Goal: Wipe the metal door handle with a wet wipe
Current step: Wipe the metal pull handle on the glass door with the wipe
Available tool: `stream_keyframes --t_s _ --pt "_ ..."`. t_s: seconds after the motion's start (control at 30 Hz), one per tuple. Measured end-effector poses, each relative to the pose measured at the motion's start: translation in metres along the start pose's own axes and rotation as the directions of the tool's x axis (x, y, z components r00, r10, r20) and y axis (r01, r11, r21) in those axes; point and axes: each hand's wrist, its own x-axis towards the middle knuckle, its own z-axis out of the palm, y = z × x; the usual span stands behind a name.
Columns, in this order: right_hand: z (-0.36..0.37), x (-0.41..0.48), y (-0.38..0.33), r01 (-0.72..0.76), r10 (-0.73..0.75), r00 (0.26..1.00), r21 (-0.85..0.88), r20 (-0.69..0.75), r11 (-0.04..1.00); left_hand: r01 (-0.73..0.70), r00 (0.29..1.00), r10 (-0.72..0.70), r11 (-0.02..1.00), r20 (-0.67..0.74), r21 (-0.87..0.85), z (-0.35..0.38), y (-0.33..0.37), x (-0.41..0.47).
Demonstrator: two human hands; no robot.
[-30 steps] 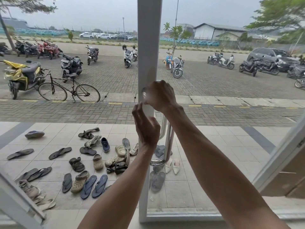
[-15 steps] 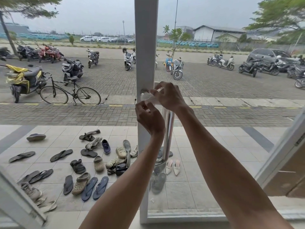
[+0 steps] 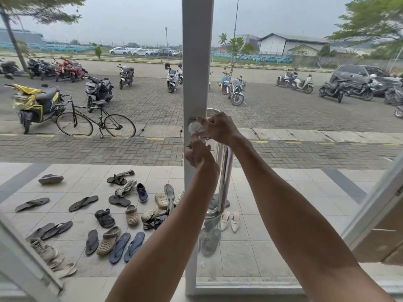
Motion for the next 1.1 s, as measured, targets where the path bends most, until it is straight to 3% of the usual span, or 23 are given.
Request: stream_keyframes --t_s 0.2,0.37,0.47,0.57,0.67,0.73,0.83,0.93,1.1 --pt "0.003 0.013 -0.002 -0.07 0.072 0.997 -0.056 0.036 0.996 0.165 0.979 -0.144 0.976 0.147 -0.145 -0.002 0.011 0.001" --pt "0.006 0.011 0.002 -0.034 0.017 0.973 -0.07 -0.229 0.997 0.172 0.982 -0.151 0.965 0.115 -0.196 -0.003 0.022 0.004" --pt "0.005 0.01 -0.002 0.017 -0.023 0.977 -0.029 -0.212 0.999 0.136 0.99 -0.127 0.98 0.065 -0.147 -0.001 0.033 0.005" --pt "0.0 0.007 -0.003 0.039 -0.041 0.986 -0.018 -0.161 0.999 0.079 0.997 -0.081 0.993 -0.01 -0.083 0.002 0.039 0.008" --pt "-0.001 0.007 -0.002 0.013 -0.011 0.993 0.013 -0.119 1.0 -0.029 0.99 0.032 0.999 -0.137 0.024 0.006 0.034 0.003" --pt "0.0 0.01 -0.004 -0.01 0.013 0.995 0.035 -0.096 0.999 -0.115 0.981 0.126 0.99 -0.15 0.08 0.006 0.027 -0.004" --pt "0.0 0.013 -0.004 -0.048 0.051 0.997 0.048 -0.066 0.998 -0.281 0.957 0.29 0.934 -0.012 0.219 0.0 0.009 -0.009" --pt "-0.003 0.012 -0.004 -0.022 0.023 0.999 0.033 -0.033 0.999 -0.421 0.907 0.402 0.879 0.128 0.225 -0.006 -0.001 -0.009" --pt "-0.007 0.008 -0.001 0.069 -0.068 0.994 0.014 -0.088 0.998 -0.418 0.903 0.367 0.867 0.222 0.269 -0.007 0.005 0.01"
